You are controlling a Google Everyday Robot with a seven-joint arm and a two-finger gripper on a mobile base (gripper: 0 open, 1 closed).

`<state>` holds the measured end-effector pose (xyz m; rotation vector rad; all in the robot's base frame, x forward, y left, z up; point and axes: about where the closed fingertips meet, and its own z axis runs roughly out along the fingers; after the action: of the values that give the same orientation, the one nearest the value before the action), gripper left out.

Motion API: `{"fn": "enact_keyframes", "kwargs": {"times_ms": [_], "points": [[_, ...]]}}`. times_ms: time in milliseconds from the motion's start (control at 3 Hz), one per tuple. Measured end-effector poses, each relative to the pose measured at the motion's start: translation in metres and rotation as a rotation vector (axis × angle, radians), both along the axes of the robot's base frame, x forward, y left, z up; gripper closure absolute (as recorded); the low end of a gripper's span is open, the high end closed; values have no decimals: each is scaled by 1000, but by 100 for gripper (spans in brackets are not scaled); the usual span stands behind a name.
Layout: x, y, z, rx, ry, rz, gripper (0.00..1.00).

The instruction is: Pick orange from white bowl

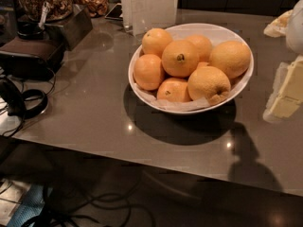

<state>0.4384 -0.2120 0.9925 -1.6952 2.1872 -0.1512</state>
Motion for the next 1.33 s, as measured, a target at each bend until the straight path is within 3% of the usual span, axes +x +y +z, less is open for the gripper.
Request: {"fn": "enact_keyframes", "kwargs": {"times_ms": [667,1000,1333], "points": [[13,7,7,33,-20,1,0],[43,31,17,106,-45,31,0],[70,62,15,196,-22,67,0]]}}
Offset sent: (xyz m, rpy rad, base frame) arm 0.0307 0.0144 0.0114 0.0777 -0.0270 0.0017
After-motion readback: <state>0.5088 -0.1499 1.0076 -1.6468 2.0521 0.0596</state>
